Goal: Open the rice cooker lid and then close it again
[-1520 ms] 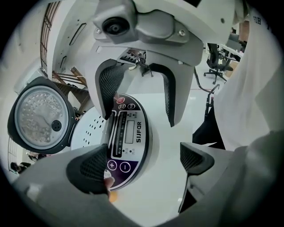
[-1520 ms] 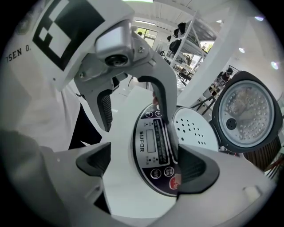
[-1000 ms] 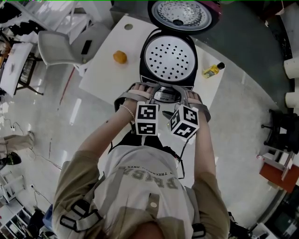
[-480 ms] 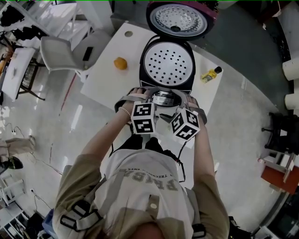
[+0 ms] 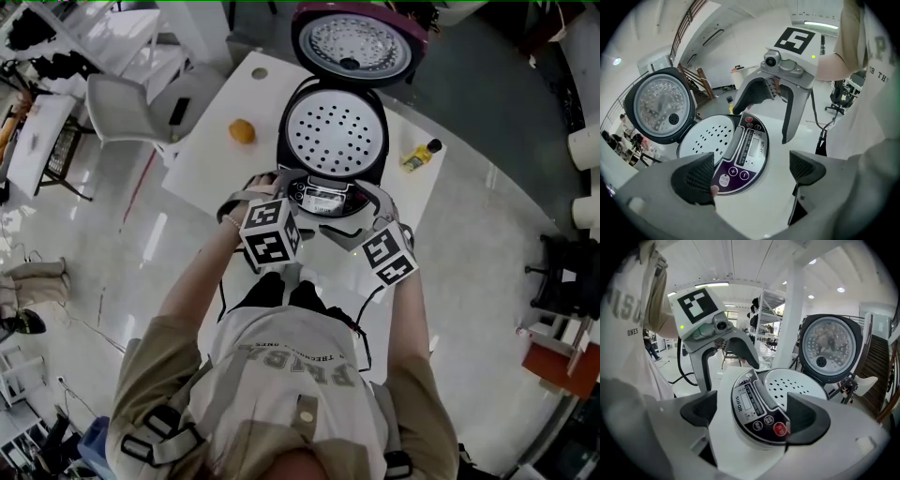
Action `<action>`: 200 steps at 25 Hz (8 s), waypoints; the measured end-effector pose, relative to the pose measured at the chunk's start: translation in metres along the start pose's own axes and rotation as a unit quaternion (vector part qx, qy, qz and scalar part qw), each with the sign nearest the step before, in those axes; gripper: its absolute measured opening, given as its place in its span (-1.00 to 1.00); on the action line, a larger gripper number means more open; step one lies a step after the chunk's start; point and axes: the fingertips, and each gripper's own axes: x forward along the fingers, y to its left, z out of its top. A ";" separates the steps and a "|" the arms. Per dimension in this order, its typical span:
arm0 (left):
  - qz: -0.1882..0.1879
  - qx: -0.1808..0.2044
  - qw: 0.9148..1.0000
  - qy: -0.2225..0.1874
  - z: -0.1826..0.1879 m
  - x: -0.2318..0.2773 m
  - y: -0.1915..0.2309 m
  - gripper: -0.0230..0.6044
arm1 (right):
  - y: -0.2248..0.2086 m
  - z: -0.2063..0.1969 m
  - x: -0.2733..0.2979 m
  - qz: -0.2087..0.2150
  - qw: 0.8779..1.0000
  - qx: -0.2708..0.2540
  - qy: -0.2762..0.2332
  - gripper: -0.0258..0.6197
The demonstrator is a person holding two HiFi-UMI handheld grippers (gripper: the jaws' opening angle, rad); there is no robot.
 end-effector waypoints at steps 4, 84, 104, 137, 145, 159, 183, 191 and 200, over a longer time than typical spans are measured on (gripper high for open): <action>0.021 -0.016 1.000 -0.004 0.002 -0.006 0.011 0.72 | -0.013 0.002 -0.011 -0.008 1.000 0.010 -0.024 0.49; 0.141 0.094 0.983 -0.075 0.084 -0.083 0.347 0.72 | -0.323 0.150 -0.045 -0.131 0.990 -0.033 -0.050 0.50; 0.139 0.114 0.982 -0.053 0.077 -0.089 0.319 0.72 | -0.295 0.144 -0.053 -0.114 0.992 -0.045 -0.038 0.50; 0.121 0.112 0.986 -0.022 0.052 -0.095 0.232 0.72 | -0.213 0.109 -0.069 -0.064 0.995 -0.068 -0.017 0.50; 0.120 0.112 0.986 -0.017 0.046 -0.093 0.216 0.72 | -0.198 0.100 -0.070 -0.052 0.996 -0.074 -0.014 0.50; 0.112 0.109 0.988 0.003 0.032 -0.086 0.183 0.72 | -0.171 0.080 -0.069 -0.026 0.996 -0.081 0.000 0.50; 0.099 0.104 0.989 0.022 0.009 -0.069 0.139 0.72 | -0.133 0.044 -0.066 0.034 0.995 -0.088 0.026 0.50; 0.086 0.104 0.990 0.028 -0.001 -0.064 0.126 0.72 | -0.121 0.034 -0.062 0.045 0.995 -0.080 0.027 0.50; 0.067 0.092 0.993 0.032 -0.013 -0.052 0.106 0.72 | -0.106 0.018 -0.056 0.067 0.995 -0.066 0.033 0.50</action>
